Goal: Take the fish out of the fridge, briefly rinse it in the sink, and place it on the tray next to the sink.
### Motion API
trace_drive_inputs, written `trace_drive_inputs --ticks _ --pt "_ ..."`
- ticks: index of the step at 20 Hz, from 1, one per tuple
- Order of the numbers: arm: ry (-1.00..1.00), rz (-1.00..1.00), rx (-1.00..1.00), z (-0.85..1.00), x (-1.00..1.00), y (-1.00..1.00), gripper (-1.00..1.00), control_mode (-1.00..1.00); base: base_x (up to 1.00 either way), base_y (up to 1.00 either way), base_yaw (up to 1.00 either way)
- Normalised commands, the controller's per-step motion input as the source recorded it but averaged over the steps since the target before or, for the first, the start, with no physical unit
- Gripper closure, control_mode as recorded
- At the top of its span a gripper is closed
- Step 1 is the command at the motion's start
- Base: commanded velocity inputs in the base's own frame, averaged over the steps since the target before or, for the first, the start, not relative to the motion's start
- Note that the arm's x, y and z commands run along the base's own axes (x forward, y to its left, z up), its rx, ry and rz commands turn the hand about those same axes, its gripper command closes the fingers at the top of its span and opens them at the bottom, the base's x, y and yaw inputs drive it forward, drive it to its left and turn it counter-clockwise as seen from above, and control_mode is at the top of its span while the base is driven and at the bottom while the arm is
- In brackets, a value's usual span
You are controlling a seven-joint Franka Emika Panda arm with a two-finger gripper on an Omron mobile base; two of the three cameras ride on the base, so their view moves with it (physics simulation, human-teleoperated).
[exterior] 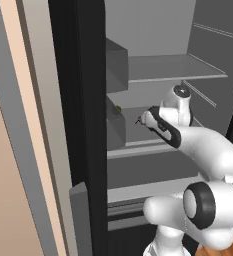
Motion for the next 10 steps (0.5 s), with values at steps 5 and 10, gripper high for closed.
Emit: trace_drive_inputs --ticks 5,10 --pt "0.00 0.02 0.00 -0.32 0.29 -0.11 -1.00 -1.00 0.00 0.00 0.00" --pt "0.00 0.00 0.04 -0.15 0.57 -0.08 -1.00 -1.00 0.00 0.00 0.00"
